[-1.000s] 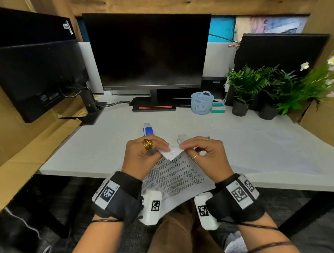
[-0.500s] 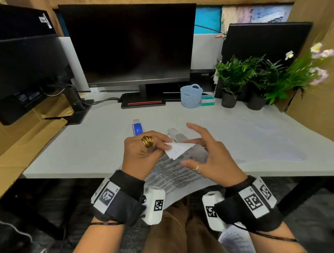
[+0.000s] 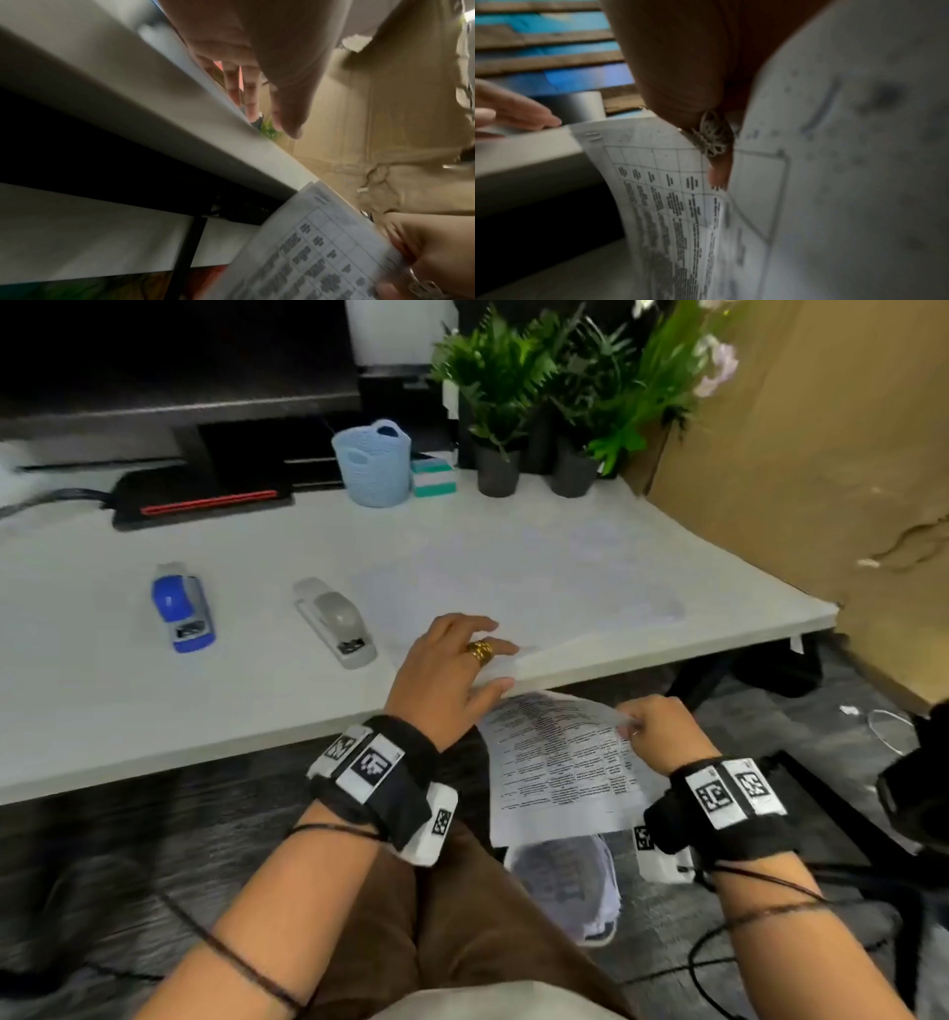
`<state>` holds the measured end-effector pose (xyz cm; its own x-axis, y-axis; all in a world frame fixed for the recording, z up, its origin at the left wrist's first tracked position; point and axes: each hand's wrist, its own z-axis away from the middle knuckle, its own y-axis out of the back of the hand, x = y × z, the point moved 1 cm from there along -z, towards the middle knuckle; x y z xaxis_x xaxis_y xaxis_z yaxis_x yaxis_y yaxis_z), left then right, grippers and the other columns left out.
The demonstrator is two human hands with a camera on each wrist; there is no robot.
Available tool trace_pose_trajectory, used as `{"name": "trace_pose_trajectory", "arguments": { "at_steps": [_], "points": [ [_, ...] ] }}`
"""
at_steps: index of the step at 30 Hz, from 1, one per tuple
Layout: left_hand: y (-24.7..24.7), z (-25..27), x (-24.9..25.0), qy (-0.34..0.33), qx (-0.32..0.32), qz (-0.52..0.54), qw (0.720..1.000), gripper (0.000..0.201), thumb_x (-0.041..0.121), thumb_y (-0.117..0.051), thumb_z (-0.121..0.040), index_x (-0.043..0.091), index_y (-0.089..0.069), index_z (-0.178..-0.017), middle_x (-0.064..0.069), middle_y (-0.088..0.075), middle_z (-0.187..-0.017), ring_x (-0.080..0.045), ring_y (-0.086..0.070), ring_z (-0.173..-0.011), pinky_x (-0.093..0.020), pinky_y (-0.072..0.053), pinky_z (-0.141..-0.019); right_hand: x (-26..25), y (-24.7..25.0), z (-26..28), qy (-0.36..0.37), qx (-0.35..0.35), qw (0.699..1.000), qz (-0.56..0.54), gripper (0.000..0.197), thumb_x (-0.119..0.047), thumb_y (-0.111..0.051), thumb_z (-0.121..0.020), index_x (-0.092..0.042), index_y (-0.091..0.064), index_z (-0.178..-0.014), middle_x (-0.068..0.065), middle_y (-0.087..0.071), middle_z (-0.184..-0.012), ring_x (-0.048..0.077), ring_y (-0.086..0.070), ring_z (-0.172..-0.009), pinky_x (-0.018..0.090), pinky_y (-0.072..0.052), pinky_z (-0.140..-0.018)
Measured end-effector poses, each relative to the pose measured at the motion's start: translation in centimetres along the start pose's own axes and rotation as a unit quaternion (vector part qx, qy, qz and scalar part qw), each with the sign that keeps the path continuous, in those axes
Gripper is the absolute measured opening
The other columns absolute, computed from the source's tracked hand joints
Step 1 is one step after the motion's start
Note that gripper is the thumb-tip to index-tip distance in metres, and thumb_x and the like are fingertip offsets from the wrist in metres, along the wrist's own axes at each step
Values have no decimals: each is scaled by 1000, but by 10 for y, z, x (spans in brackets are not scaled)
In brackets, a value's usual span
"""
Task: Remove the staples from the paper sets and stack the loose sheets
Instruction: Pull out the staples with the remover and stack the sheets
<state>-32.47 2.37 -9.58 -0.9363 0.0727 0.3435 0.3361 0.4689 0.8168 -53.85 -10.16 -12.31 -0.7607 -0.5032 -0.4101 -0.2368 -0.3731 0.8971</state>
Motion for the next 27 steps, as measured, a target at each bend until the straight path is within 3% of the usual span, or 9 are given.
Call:
{"name": "trace_pose_trajectory", "arguments": {
  "at_steps": [1,3,5,7,12,15,22,25,27],
  "points": [
    [-11,-9,5,-3,-36,-17,999,39,43,-52,-87,22,-63,-118,-2,-53,-129,-18,-34,-122,-38,-35,-97,13,-4,0,-30,-6,1000,6,50,12,-44,-79,-30,-45,-52,16,-64,-80,30,-62,-89,24,-36,-69],
    [-31,-27,16,4,-110,-45,993,43,42,-52,-91,24,-53,-130,-2,-42,-141,-21,-28,-131,-39,-28,-104,35,-11,-1,-79,-33,996,11,43,9,-45,-82,-23,-60,-59,18,-66,-85,31,-62,-91,26,-39,-69],
    [-42,-36,20,8,-150,-103,983,49,46,-43,-94,29,-39,-140,1,-30,-149,-20,-22,-136,-38,-20,-108,44,-15,-3,-107,-43,993,-2,32,6,-47,-85,-9,-74,-87,20,-68,-94,31,-63,-95,30,-45,-76],
    [-49,-43,20,13,-166,-133,977,52,51,-37,-95,35,-29,-144,3,-23,-153,-20,-17,-139,-38,-16,-110,55,-16,-7,-123,-48,991,-28,32,5,-46,-86,-5,-73,-100,19,-69,-101,31,-63,-99,30,-48,-84],
    [-51,-44,17,20,-180,-134,974,54,56,-35,-93,40,-25,-144,5,-19,-154,-20,-15,-140,-37,-13,-110,70,-28,-20,-171,-93,981,-24,22,-3,-47,-90,0,-69,-85,13,-64,-89,28,-61,-95,29,-45,-76],
    [-51,-44,18,16,-178,-142,974,55,56,-34,-92,40,-24,-144,4,-19,-154,-22,-15,-139,-38,-13,-110,69,-56,-32,-174,-127,976,30,27,-3,-45,-92,3,-63,-112,19,-62,-114,32,-59,-107,33,-48,-88],
    [-51,-45,18,14,-182,-151,972,58,57,-32,-90,38,-26,-144,2,-20,-154,-24,-17,-139,-41,-14,-109,58,-138,-31,-151,-166,966,128,29,4,-40,-93,9,-55,-117,24,-59,-117,36,-59,-109,38,-49,-87],
    [-51,-44,18,16,-178,-150,972,56,55,-35,-92,38,-26,-144,2,-21,-154,-24,-17,-139,-41,-15,-109,63,-177,-27,-122,-192,964,137,33,3,-38,-92,4,-54,-121,20,-60,-119,34,-58,-111,39,-48,-91],
    [-52,-45,17,14,-179,-152,972,56,56,-35,-92,38,-27,-144,2,-22,-154,-25,-18,-139,-41,-15,-108,73,-200,-25,-82,-193,968,134,40,-9,-42,-91,-6,-44,-131,15,-57,-127,31,-54,-118,38,-43,-99]
  ]
}}
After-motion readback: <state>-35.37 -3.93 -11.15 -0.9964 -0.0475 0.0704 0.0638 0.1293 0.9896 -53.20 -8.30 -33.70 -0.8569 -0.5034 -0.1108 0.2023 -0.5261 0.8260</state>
